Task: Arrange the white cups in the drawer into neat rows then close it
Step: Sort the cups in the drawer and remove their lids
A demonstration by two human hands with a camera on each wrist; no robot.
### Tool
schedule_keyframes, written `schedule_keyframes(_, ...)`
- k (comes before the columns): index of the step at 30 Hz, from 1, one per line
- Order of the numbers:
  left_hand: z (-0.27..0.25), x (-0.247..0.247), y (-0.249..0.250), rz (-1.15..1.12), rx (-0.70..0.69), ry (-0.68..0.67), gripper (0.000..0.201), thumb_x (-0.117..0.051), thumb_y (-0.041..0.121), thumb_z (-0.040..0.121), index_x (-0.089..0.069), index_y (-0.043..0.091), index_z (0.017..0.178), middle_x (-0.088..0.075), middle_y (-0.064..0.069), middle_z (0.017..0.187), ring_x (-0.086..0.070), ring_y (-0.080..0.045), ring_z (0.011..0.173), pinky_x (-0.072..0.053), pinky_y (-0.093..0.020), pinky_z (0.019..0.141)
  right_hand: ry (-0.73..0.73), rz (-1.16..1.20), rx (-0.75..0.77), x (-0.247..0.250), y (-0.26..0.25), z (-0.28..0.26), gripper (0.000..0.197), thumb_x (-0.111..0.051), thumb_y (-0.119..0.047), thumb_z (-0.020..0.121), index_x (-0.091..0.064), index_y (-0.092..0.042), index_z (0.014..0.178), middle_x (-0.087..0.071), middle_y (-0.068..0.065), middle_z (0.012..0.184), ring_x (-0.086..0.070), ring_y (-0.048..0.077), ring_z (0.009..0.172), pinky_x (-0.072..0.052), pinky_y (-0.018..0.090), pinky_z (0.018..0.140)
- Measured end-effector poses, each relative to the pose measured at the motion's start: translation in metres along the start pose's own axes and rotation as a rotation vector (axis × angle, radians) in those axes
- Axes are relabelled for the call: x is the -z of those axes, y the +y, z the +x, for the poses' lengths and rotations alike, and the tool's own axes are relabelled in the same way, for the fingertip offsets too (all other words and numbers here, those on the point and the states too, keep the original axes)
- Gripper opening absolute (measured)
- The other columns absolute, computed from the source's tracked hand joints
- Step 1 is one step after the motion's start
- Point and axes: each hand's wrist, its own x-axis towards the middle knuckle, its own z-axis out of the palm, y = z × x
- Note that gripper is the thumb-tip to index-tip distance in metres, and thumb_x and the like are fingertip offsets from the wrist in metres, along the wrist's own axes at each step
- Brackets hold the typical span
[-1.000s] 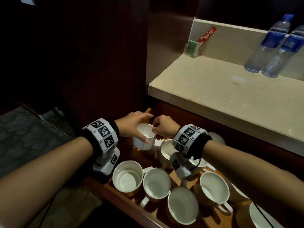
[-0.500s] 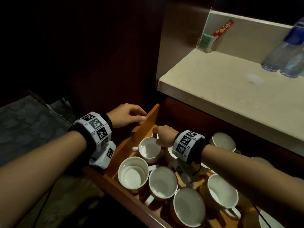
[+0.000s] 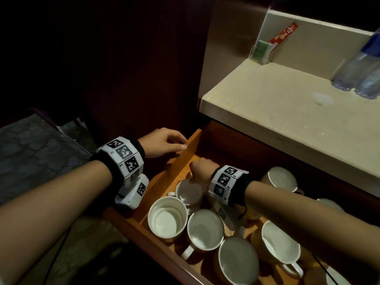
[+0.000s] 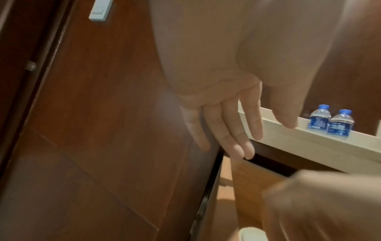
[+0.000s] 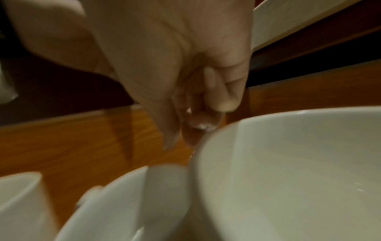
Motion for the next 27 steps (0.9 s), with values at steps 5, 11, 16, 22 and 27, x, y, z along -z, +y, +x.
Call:
schedule_keyframes(5, 0.001, 0.0, 0.001, 0.004, -0.003, 0.024, 0.027, -0.057, 0.028, 0.09, -0.062, 0.021, 0.116, -0.063, 0.006, 0.115, -0.055, -0.009, 0.114, -0.041, -0.03, 0.101, 0.068, 0.128, -0.098, 0.013, 0.021, 0.005, 0.04, -0.055, -0.028, 0.091, -0.049, -0.014, 0.128, -0.052, 0.012, 0.128, -0.051, 0.032, 0.118, -0.045, 0.038, 0.093)
schedule_keyframes(11, 0.002, -0.003, 0.005, -0.033, 0.016, 0.014, 0.03, -0.057, 0.028, 0.091, -0.061, 0.019, 0.119, -0.063, 0.003, 0.117, -0.059, -0.009, 0.108, -0.047, -0.029, 0.096, -0.238, 0.133, -0.144, 0.004, 0.024, 0.015, 0.07, -0.064, -0.022, 0.087, -0.026, -0.02, 0.146, -0.028, 0.015, 0.144, -0.038, 0.037, 0.131, -0.037, 0.04, 0.103)
schedule_keyframes(16, 0.0, -0.006, 0.004, -0.066, 0.045, -0.004, 0.03, -0.056, 0.026, 0.091, -0.059, 0.018, 0.12, -0.062, 0.0, 0.118, -0.063, -0.013, 0.104, -0.051, -0.031, 0.092, -0.194, 0.121, -0.104, 0.006, 0.024, 0.015, 0.057, -0.054, -0.019, 0.094, -0.029, -0.016, 0.146, -0.029, 0.018, 0.147, -0.035, 0.037, 0.134, -0.033, 0.039, 0.106)
schedule_keyframes(22, 0.0, -0.009, 0.004, -0.073, 0.065, -0.013, 0.033, -0.057, 0.025, 0.09, -0.057, 0.018, 0.122, -0.061, -0.002, 0.121, -0.061, -0.015, 0.108, -0.051, -0.035, 0.095, -0.213, 0.007, -0.1, 0.007, 0.029, 0.021, 0.092, -0.083, -0.026, 0.067, -0.029, -0.026, 0.142, -0.038, 0.013, 0.137, -0.046, 0.038, 0.124, -0.045, 0.042, 0.094)
schedule_keyframes(27, 0.002, -0.008, 0.007, -0.037, 0.063, 0.017, 0.037, -0.059, 0.025, 0.089, -0.054, 0.02, 0.126, -0.06, -0.003, 0.124, -0.056, -0.015, 0.116, -0.046, -0.028, 0.097, -0.055, 0.096, -0.114, 0.013, 0.042, 0.017, 0.076, -0.075, -0.034, 0.076, -0.032, -0.026, 0.138, -0.041, 0.013, 0.133, -0.049, 0.038, 0.119, -0.045, 0.04, 0.091)
